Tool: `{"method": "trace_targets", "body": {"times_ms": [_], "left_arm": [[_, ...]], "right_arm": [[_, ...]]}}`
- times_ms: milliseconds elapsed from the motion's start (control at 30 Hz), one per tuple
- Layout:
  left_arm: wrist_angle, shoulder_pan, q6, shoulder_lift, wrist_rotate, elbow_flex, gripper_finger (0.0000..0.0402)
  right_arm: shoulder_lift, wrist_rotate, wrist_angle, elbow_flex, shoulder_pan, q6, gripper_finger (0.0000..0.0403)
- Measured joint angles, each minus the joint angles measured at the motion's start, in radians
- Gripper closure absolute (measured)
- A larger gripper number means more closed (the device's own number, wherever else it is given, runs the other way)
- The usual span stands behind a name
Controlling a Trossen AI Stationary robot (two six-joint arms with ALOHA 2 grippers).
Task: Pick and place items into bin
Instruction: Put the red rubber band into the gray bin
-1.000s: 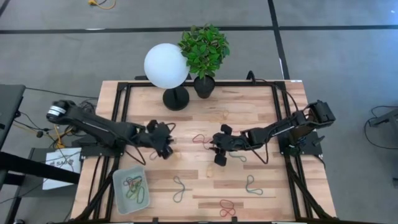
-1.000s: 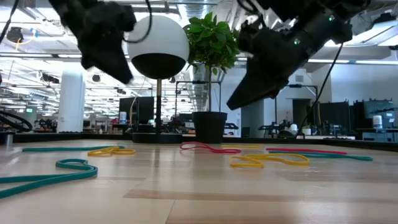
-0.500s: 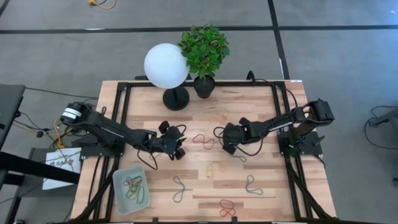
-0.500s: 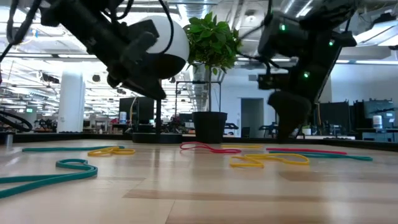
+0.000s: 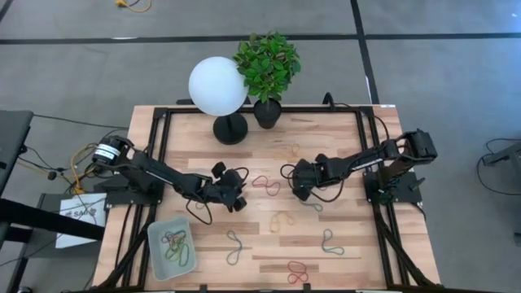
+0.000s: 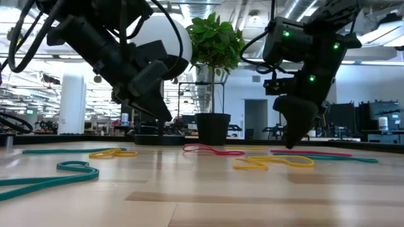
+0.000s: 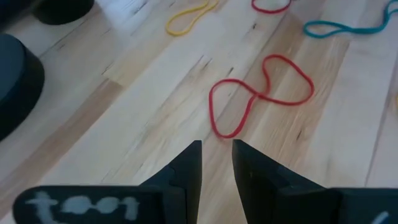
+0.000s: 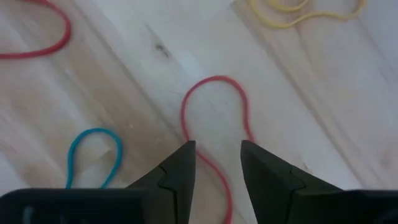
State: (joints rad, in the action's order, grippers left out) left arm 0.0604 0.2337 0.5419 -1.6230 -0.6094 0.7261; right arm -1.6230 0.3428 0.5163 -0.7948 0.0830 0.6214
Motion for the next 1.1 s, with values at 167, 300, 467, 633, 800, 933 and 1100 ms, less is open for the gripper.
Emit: {"method": "trace_targets", "body": {"times_ms": [167, 300, 467, 633, 800, 933, 1100], "left_arm": [[0.017, 0.0, -0.009, 0.0, 0.0, 0.0, 0.0322], [0.015, 0.0, -0.005, 0.0, 0.0, 0.0, 0.0322], [0.014, 0.0, -0.003, 0.0, 0.0, 0.0, 0.0322], [0.014, 0.0, 0.0, 0.0, 0.001, 0.0, 0.0322], [0.014, 0.0, 0.0, 0.0, 0.001, 0.0, 0.0322], [0.014, 0.0, 0.0, 0.0, 0.001, 0.0, 0.0322], [0.052, 0.0, -0.002, 0.0, -0.001, 0.0, 0.0322]], "right_arm": [[-0.001, -0.034, 0.0, 0.0, 0.002, 0.0, 0.0281], [-0.022, -0.033, 0.002, 0.0, 0.001, -0.001, 0.0281], [-0.069, -0.005, -0.003, -0.005, 0.001, -0.016, 0.0281], [-0.09, 0.034, -0.013, -0.006, -0.009, -0.02, 0.0298], [-0.069, 0.017, -0.052, -0.001, -0.011, -0.052, 0.0382], [-0.045, 0.021, -0.107, 0.004, -0.013, -0.099, 0.0392], [0.026, 0.057, -0.198, -0.009, 0.0, -0.138, 0.0399]]}}
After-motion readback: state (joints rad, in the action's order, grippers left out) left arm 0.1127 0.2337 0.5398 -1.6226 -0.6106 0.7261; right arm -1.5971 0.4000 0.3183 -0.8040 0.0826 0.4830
